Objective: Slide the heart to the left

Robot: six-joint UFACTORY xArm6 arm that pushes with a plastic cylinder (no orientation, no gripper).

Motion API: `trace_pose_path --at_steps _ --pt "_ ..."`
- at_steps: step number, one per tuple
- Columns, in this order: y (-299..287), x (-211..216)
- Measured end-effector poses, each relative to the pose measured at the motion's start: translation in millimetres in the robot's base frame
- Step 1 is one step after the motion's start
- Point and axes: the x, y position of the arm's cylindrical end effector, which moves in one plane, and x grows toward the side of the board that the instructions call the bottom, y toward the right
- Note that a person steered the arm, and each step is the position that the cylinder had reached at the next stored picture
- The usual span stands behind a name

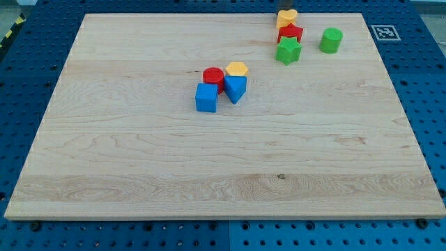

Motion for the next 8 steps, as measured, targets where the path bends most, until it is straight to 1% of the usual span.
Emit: trace_pose_path --at_steps 1,2,3,4,6,7,8 --pt "33.9 -0.1" --pt "41.1 -0.1" --pt "33.8 12.2" --pt "30.8 38.4" --pt "-24.3 26.2" --pt "-26.5 26.1" --pt "-26.5 5.4"
